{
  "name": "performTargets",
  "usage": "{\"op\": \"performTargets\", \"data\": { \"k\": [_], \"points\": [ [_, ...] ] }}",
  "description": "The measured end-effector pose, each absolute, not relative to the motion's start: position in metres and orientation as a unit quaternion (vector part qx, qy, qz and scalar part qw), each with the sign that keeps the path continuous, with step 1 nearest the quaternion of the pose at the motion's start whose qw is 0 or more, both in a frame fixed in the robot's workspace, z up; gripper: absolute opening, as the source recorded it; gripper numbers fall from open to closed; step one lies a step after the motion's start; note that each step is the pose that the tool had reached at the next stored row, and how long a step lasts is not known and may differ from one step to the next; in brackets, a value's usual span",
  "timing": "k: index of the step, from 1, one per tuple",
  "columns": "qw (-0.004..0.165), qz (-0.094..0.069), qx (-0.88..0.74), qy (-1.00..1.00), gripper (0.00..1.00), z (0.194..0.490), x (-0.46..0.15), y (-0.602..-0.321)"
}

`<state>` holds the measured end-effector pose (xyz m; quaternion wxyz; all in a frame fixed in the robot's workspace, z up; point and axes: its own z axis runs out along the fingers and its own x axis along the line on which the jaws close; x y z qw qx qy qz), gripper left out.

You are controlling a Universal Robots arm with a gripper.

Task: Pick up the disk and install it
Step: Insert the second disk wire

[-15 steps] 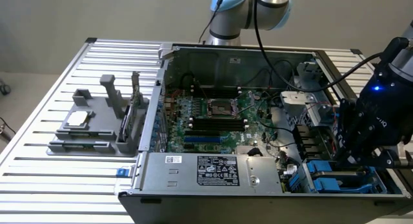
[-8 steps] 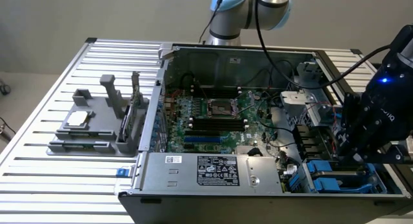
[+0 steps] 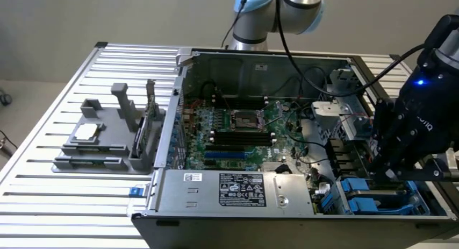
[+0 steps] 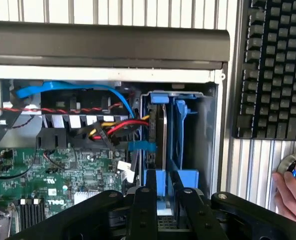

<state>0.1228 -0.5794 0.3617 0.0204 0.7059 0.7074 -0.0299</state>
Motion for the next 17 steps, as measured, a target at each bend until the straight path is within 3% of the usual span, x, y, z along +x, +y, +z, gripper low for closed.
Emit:
{"op": "performTargets", "data": {
  "k": [7,8,17],
  "points": [
    [0.019,-0.029,0.705,0.708,0.22,0.364,0.109,-0.579],
    [0.02,-0.029,0.705,0.708,0.15,0.364,0.109,-0.579],
    [0.02,-0.029,0.705,0.708,0.15,0.364,0.109,-0.579]
  ]
}}
